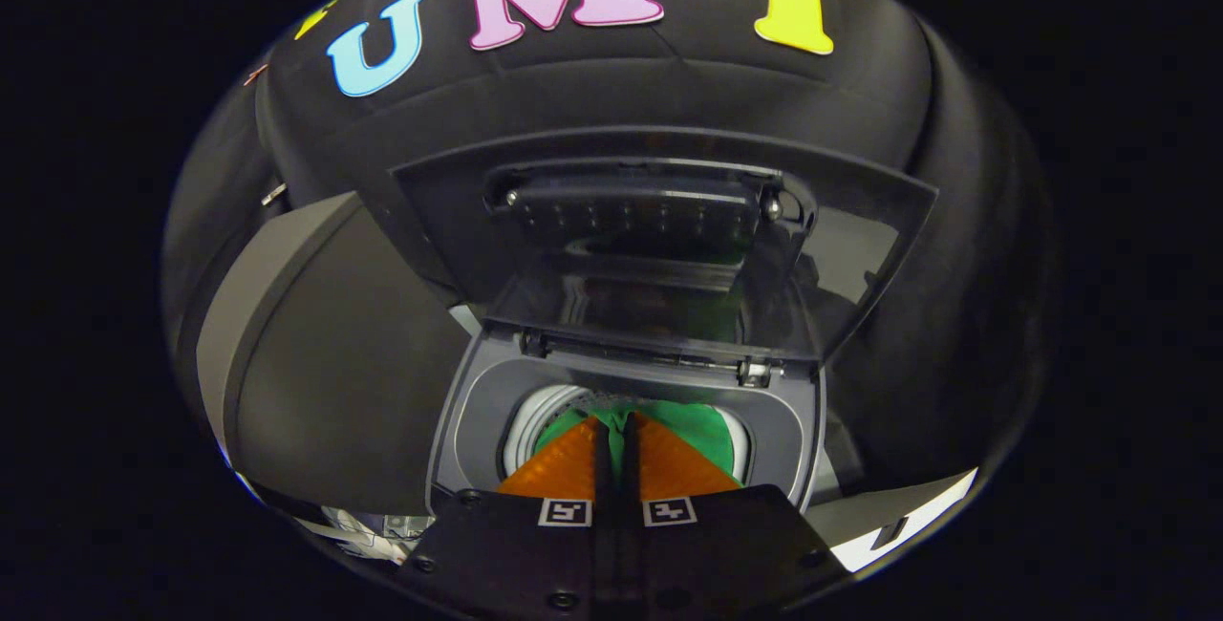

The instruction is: Put the clothes into the washing machine and then close the washing machine lid.

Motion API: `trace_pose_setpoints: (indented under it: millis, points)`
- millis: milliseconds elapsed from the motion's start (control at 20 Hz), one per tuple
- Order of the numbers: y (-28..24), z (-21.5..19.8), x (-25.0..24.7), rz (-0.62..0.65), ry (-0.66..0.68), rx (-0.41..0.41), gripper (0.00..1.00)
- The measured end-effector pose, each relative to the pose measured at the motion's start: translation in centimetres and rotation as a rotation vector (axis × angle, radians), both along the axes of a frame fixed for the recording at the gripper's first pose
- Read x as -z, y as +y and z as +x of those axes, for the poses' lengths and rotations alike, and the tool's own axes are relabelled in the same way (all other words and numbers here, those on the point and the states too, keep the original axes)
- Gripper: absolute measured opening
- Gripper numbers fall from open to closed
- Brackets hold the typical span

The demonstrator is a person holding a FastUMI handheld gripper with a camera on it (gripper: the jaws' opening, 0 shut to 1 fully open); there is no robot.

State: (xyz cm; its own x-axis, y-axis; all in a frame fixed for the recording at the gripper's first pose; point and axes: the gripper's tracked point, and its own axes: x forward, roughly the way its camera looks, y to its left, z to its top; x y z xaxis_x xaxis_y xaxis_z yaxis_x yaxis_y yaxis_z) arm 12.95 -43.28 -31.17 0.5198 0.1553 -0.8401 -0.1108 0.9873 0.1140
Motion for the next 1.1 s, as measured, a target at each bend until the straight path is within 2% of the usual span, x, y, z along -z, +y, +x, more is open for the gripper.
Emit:
trace_pose_setpoints:
  millis: [250, 350, 500, 650, 700, 1000, 1100]
  points:
    - [-0.3, 0.0, 1.4, 0.017, 0.002, 0.027, 0.05]
    - [0.2, -0.4, 2.4, 0.053, 0.036, 0.041, 0.09]
    - [-0.6, 1.3, 1.2, 0.027, -0.061, 0.059, 0.11]
    - [-0.1, 2.9, -1.0, 0.04, -0.151, 0.032, 0.12]
    - [0.7, 3.0, -1.3, 0.069, -0.158, 0.014, 0.17]
    - [1.8, 1.9, -0.1, 0.094, -0.116, -0.025, 0.99]
    - [1.5, 1.6, -0.2, 0.072, -0.119, -0.038, 0.99]
